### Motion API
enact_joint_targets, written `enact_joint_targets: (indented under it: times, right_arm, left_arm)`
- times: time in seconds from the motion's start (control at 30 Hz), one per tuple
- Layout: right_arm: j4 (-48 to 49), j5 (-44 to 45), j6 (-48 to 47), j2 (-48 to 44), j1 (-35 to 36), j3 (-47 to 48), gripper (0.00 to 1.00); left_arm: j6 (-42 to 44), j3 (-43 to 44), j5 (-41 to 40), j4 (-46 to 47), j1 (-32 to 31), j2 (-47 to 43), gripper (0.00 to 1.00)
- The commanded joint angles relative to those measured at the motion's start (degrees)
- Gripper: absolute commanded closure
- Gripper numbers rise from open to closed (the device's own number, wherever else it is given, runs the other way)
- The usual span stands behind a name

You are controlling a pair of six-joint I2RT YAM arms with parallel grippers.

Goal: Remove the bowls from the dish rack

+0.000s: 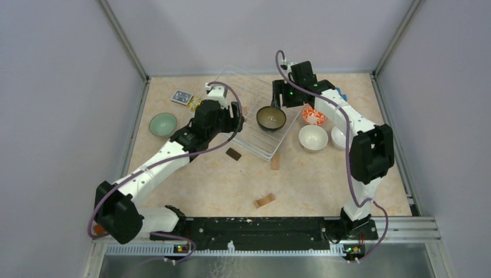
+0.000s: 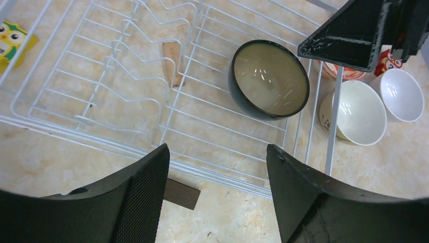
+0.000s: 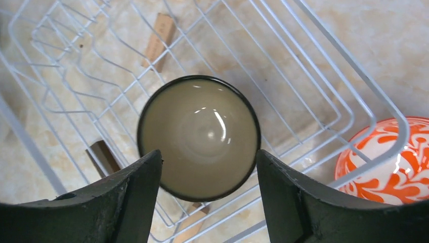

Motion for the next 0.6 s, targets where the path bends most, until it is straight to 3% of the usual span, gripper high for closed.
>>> enact_joint_targets:
  times: [0.0,0.13,0.4,0.57]
  right_arm:
    - [-4.2,6.8,-1.0,2.8,-0.2,4.2,0.3]
    - [-4.8,7.8,-1.1,5.9,-0.1,5.5,0.3]
    - [-4.3,5.1,-1.0,10.1,-0.1,6.3,0.39]
    - [-4.0,2.0,-0.7,11.9,-0.1,6.8,0.58]
  left_arm:
    - [-0.5,-2.0,-2.7,3.3,0.3,-5.4,0.23]
    - [0.0,-5.6,-5.1,4.3,0.3,-8.9,0.2]
    - [-1.2,-10.9,-8.2,4.0,0.3,-14.5,0.17]
    - [-1.2,-11.8,-9.6,3.7,0.3,-16.2,0.16]
